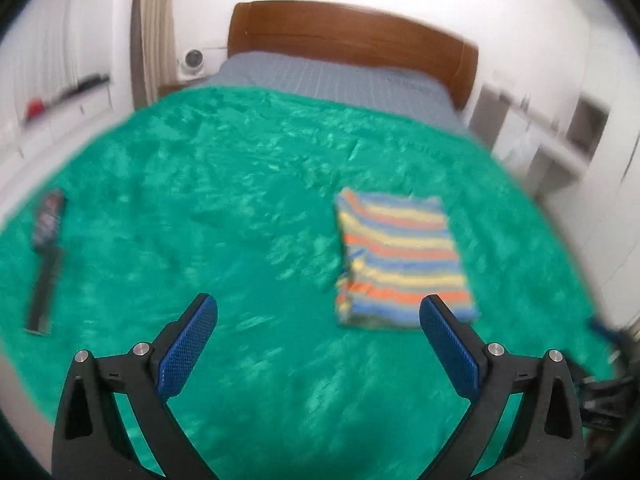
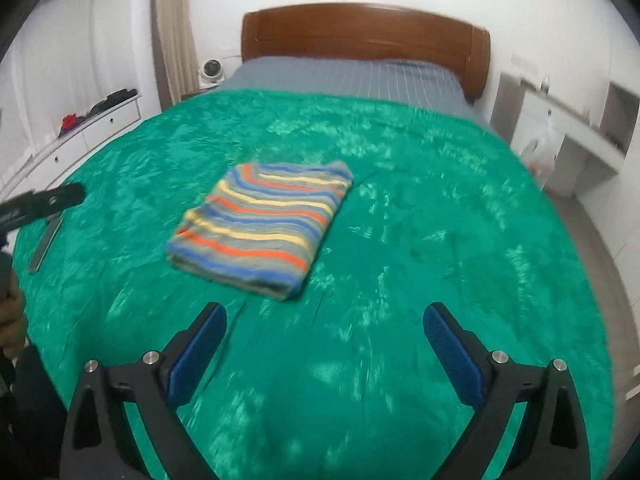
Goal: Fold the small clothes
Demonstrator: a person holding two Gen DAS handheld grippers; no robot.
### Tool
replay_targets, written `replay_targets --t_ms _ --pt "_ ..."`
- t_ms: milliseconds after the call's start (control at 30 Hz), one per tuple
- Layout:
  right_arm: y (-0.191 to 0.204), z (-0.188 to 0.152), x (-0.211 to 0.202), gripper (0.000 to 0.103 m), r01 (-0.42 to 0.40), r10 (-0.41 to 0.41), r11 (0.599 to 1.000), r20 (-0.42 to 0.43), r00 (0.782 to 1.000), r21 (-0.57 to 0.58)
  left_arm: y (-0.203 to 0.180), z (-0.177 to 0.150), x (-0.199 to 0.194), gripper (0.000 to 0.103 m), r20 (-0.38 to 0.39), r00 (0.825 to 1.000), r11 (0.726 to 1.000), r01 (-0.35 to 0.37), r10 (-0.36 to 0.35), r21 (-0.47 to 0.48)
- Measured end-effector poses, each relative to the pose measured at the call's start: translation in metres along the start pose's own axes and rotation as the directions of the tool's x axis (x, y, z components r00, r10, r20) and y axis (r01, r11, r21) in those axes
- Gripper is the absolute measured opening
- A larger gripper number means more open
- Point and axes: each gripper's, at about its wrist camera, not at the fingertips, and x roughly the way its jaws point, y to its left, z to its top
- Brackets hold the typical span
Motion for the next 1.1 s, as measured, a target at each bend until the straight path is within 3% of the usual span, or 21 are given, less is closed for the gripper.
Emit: replay_targets --t_ms 67,167,267,333,467,900,1100 --pt "0.009 -0.008 -0.025 0.098 0.007 -0.007 1.0 0.004 1.0 -0.011 -0.008 -0.007 -0.018 0.101 0.037 0.998 0.998 -0.047 0.045 0.045" --pt "0.015 -0.013 -0.043 0.098 -0.004 0.004 1.0 0.004 1.0 0.0 -0.015 -0.015 -0.046 0.102 0.091 0.995 0.996 -0.054 0.048 0.066" --pt "0.022 -0.019 -0.06 0.098 0.0 0.0 1.0 0.001 1.0 -0.001 -0.024 -0.02 -0.074 0.103 0.165 0.98 0.987 -0.125 0.108 0.1" --pt "0.025 -0.022 -0.07 0.098 -0.001 0.001 1.0 0.002 1.0 0.002 -0.028 -0.022 -0.09 0.103 0.189 0.976 0.986 -0.13 0.108 0.108" --pt "0.028 -0.025 -0.083 0.098 0.0 0.0 1.0 0.004 1.0 0.012 -0.029 -0.024 -0.104 0.103 0.185 0.98 0.992 -0.087 0.068 0.096" --pt "0.038 -0.037 -0.117 0.102 0.011 -0.011 1.0 0.033 0.999 -0.013 -0.041 -0.042 -0.126 0.103 0.24 0.96 0.983 -0.165 0.143 0.076" --pt "0.043 -0.033 -0.129 0.102 0.04 -0.04 0.999 0.035 0.999 -0.018 -0.045 -0.048 -0.119 0.103 0.154 0.975 0.974 -0.181 0.16 0.138"
